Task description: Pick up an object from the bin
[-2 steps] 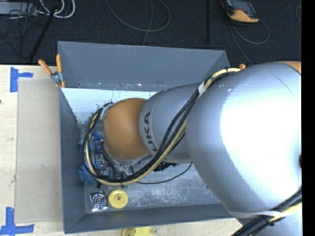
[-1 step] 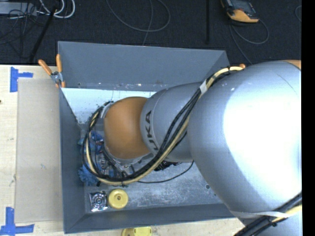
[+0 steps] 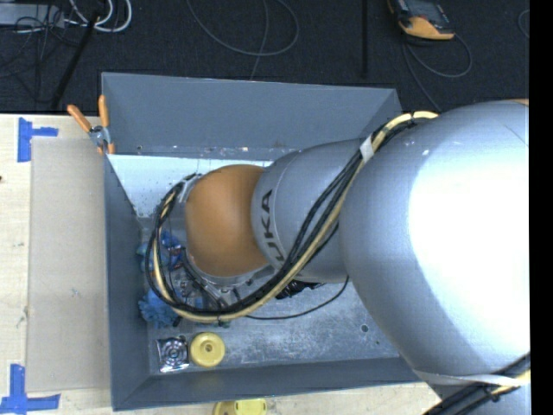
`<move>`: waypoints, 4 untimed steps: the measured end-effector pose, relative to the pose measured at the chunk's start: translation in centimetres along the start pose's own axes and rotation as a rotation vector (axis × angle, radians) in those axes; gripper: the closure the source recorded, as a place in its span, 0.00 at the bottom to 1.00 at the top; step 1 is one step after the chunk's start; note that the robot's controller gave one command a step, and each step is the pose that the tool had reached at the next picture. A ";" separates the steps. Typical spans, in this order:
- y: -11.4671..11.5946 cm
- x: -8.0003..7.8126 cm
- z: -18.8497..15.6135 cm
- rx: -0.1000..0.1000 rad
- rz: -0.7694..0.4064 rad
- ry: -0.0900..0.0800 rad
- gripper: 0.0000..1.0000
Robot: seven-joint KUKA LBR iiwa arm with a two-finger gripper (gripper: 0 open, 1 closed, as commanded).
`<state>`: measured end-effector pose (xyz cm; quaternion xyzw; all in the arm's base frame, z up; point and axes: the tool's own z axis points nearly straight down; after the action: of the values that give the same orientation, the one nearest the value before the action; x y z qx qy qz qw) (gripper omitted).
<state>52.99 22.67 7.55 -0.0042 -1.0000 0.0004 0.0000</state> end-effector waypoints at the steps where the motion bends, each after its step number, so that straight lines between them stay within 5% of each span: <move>1: 0.0 0.1 -2.0 0.001 0.001 0.003 1.00; 4: 0.0 -0.1 -5.1 -0.001 0.003 -0.001 1.00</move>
Offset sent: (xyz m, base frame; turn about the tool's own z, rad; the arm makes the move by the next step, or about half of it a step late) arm 0.0000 0.0000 0.0518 0.0000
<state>53.05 22.68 12.62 -0.0059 -1.0000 -0.0002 -0.0006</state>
